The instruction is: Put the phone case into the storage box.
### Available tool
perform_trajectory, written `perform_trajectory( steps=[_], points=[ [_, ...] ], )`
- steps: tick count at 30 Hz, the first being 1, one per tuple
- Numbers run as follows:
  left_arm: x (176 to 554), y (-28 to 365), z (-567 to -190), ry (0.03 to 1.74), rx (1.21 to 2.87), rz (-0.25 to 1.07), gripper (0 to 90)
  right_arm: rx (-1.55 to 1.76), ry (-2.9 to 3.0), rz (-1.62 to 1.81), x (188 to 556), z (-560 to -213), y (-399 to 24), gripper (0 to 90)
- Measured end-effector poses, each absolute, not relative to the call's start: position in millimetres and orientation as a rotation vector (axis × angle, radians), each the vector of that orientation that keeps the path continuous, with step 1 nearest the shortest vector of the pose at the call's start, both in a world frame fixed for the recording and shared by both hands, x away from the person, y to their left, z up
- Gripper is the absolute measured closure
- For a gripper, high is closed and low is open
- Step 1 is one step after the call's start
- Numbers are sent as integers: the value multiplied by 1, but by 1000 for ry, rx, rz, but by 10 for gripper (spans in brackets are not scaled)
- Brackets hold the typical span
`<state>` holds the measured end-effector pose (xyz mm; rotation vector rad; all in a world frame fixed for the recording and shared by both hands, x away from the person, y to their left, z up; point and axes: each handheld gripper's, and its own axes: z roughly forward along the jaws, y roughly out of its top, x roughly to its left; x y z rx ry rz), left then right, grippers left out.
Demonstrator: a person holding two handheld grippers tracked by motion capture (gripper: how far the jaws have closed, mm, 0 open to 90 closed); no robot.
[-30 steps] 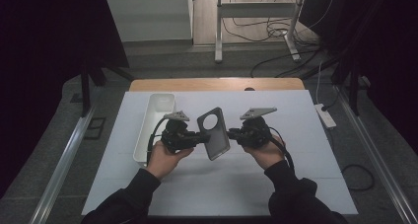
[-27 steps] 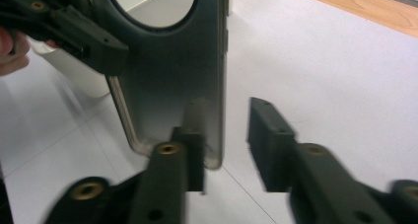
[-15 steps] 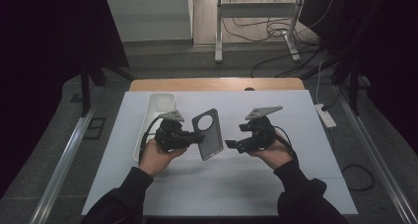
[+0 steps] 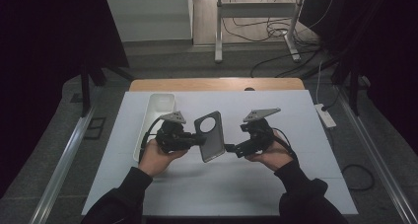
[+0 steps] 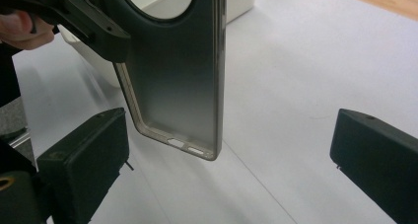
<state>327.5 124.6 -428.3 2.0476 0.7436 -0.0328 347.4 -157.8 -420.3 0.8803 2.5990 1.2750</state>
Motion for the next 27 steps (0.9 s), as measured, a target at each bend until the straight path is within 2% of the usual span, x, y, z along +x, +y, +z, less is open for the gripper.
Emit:
perform_trajectory(
  steps=[4, 5, 6, 11, 17, 22, 24, 27],
  points=[
    [326, 123, -428, 721, 2054, -39, 797, 880, 2621, 1265, 348, -422, -155, 48],
    [326, 121, -427, 712, 2059, -41, 797, 872, 2630, 1264, 348, -422, -154, 98],
    [326, 121, -427, 712, 2059, -41, 797, 872, 2630, 1264, 348, -422, -154, 98],
    [324, 117, -427, 672, 2067, -60, 797, 824, 2637, 1278, 348, -423, -152, 321],
    [324, 114, -429, 629, 2073, -98, 797, 763, 2680, 1315, 348, -424, -150, 463],
    [323, 113, -430, 630, 2083, -87, 795, 703, 2712, 1327, 347, -424, -149, 697],
    [325, 115, -431, 647, 2080, -72, 795, 683, 2726, 1324, 347, -424, -151, 760],
    [328, 121, -432, 673, 2053, -74, 796, 665, 2752, 1348, 347, -423, -153, 810]
  ],
)
